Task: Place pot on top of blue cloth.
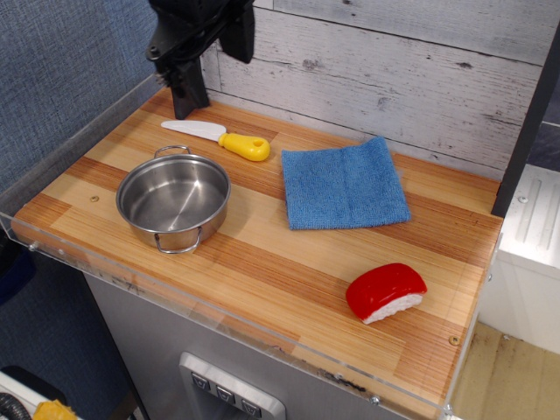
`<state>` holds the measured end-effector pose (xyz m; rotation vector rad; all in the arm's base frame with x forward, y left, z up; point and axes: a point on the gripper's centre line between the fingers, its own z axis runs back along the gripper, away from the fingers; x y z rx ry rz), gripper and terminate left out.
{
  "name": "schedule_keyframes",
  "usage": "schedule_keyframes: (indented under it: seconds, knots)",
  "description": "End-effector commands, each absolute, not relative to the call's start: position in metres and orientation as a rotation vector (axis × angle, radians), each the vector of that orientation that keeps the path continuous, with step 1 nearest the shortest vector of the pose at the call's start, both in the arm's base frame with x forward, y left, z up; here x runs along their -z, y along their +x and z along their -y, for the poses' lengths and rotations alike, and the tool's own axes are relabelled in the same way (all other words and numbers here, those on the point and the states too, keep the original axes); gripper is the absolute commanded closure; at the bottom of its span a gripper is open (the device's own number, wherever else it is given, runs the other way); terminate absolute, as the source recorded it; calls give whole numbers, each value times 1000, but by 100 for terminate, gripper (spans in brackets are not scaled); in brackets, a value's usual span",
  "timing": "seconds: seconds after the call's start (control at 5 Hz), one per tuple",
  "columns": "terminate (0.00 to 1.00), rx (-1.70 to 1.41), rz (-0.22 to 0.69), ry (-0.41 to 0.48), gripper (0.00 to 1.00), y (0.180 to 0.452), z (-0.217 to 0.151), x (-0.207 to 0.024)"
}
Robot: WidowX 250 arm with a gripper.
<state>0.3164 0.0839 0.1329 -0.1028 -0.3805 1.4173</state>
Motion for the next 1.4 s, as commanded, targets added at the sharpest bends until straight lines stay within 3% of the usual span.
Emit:
schedule_keyframes:
  seconds: [0.0,0.8,1.2]
  knots:
    - [0,-1386,409,-27,0,308,-100,-130]
    - [0,-1293,240,75,0,303,-95,-53]
    - [0,-1308,181,102,0,304,-96,-31]
